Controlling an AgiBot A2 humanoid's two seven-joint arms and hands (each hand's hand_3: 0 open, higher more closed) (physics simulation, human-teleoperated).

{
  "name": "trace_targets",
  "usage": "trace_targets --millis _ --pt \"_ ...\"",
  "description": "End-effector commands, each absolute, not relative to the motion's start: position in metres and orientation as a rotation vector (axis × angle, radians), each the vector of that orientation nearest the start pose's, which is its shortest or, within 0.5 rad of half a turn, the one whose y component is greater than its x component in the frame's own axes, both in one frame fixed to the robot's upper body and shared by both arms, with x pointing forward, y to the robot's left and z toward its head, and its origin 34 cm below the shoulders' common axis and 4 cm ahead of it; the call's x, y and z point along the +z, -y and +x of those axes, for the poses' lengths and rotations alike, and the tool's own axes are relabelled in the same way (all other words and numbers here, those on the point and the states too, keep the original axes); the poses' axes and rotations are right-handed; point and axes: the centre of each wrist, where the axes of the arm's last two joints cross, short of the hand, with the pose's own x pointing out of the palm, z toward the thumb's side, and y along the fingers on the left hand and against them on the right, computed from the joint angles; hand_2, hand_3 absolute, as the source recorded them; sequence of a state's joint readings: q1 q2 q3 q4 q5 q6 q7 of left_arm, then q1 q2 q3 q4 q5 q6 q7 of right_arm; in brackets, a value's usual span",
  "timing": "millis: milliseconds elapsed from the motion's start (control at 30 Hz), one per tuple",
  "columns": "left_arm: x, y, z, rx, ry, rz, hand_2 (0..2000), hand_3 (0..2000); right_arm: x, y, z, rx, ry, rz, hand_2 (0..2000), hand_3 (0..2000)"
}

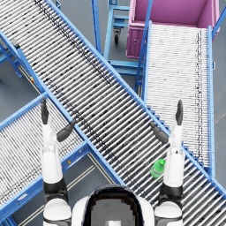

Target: Pick up the oil and place it on the left assembly line, put the cola on the right, and keep Sprite still

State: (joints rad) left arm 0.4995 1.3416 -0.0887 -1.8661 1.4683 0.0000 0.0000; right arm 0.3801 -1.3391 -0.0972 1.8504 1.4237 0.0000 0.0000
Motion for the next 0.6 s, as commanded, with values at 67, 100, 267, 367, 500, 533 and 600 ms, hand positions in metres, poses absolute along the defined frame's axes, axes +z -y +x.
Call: trace_targets --millis 67,100,267,367,500,533,600 --pt "0.3208 -0.2411 0.2596 -1.403 0.528 0.725 0 0 0.2860 0.2448 0.2581 1.442 0.463 -0.601 0 0" --pt "0.3261 -0.2403 0.2588 -1.401 0.543 0.741 0 0 0.2870 0.2448 0.2571 1.440 0.468 -0.604 0 0" --pt "0.3226 -0.2403 0.2586 -1.402 0.537 0.729 0 0 0.2824 0.2436 0.2571 1.445 0.460 -0.588 0 0" --pt "0.3241 -0.2413 0.2588 -1.396 0.542 0.731 0 0 0.2817 0.2432 0.2569 1.446 0.460 -0.585 0 0" --pt "0.3206 -0.2405 0.2588 -1.401 0.535 0.721 0 0 0.2808 0.2428 0.2561 1.446 0.461 -0.582 0 0" --pt "0.3204 -0.2405 0.2588 -1.401 0.535 0.720 0 0 0.2830 0.2427 0.2570 1.445 0.466 -0.587 0 0" --pt "0.3194 -0.2408 0.2591 -1.401 0.532 0.716 0 0 0.2792 0.2423 0.2562 1.448 0.459 -0.575 0 0"
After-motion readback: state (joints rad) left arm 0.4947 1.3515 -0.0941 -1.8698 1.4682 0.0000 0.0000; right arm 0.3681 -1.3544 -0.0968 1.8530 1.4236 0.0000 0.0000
